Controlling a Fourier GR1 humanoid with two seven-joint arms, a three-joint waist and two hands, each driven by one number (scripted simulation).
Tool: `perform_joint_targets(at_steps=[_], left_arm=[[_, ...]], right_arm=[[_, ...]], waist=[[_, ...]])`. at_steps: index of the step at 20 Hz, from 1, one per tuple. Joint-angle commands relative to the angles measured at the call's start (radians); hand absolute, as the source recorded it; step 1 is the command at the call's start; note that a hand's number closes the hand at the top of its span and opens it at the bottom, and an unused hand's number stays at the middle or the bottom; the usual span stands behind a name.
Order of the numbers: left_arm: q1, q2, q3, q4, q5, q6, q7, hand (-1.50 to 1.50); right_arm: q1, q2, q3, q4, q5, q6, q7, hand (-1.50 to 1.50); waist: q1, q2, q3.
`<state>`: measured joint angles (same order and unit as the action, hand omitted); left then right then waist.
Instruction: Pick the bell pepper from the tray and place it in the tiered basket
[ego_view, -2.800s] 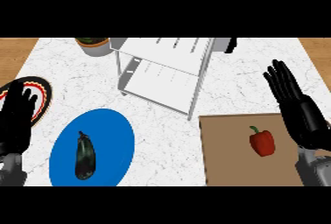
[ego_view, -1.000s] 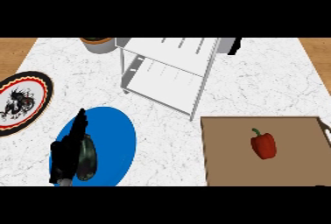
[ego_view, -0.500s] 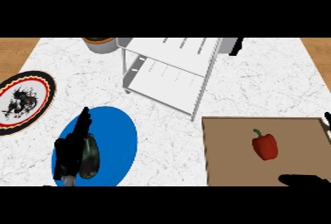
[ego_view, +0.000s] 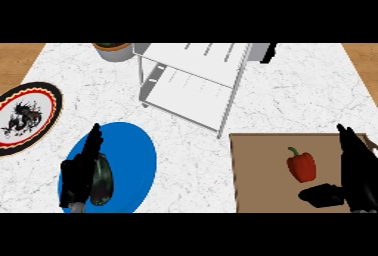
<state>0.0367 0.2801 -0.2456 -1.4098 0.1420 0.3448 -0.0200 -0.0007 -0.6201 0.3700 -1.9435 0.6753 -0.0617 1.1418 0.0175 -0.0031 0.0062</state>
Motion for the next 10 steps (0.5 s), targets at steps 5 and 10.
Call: perform_joint_targets(at_steps=[5, 10], left_arm=[[0.032, -0.037, -0.015, 0.005, -0.025, 0.004, 0.038, 0.0], [0.0, -0.035, 0.009, 0.026, -0.026, 0.011, 0.054, 0.0]], right_arm=[[-0.088, 0.126, 0.009, 0.069, 0.027, 0.125, 0.123, -1.5], [-0.088, 0.169, 0.034, 0.174, 0.045, 0.186, 0.154, -1.5]], waist=[[-0.012, 0.003, -0.007], [-0.015, 0.004, -0.007]])
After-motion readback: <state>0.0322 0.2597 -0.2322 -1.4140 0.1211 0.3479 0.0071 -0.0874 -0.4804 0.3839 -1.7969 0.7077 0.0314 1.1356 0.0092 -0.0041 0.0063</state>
